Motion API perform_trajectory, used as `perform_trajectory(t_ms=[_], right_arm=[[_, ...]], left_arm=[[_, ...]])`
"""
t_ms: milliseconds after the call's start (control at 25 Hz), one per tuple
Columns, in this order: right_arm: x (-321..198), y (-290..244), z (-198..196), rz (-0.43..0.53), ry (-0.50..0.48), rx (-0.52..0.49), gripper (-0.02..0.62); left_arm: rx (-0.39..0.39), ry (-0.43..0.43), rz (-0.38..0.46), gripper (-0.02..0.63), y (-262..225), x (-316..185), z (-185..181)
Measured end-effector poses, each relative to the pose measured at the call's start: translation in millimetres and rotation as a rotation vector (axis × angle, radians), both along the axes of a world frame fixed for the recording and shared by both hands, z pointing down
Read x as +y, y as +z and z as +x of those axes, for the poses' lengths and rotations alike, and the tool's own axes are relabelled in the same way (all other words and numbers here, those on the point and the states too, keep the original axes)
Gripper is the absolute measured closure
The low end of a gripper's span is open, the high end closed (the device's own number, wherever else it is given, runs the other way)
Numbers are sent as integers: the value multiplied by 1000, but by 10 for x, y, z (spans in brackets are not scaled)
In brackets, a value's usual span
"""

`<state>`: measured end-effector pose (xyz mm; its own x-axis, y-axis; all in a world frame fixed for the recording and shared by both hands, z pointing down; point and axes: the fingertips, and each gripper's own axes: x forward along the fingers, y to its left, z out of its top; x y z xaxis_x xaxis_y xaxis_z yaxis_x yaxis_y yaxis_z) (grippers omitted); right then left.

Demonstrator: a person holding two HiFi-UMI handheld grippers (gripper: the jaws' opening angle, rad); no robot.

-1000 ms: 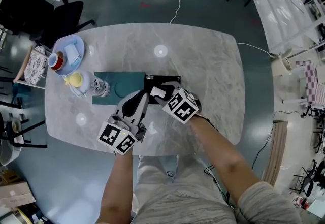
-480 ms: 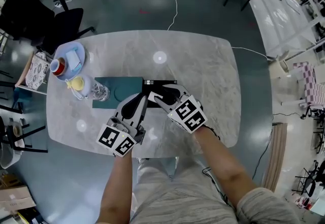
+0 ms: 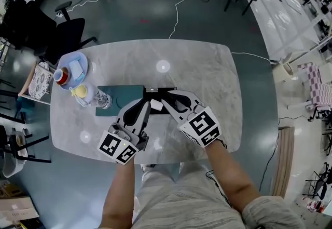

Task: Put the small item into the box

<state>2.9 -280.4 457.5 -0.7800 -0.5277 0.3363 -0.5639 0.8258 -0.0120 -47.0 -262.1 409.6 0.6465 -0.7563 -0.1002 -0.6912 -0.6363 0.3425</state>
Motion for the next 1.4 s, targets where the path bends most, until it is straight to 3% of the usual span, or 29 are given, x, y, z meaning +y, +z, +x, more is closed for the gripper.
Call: perform_trajectory(t_ms=[400, 640, 1080, 1400], right_arm=[[274, -712, 257, 128, 26, -90, 557], [481, -995, 397, 138, 28, -173, 568], [1094, -1101, 552, 130, -7, -272, 577], [1362, -891, 446, 125, -70, -237, 577]], left_arm=[[-8, 78, 91, 583, -468, 193, 244], [-9, 161, 123, 583, -648, 430, 489], [-9, 264, 51, 584, -504, 967, 676], [-48, 315, 25, 584, -315, 1181, 790]])
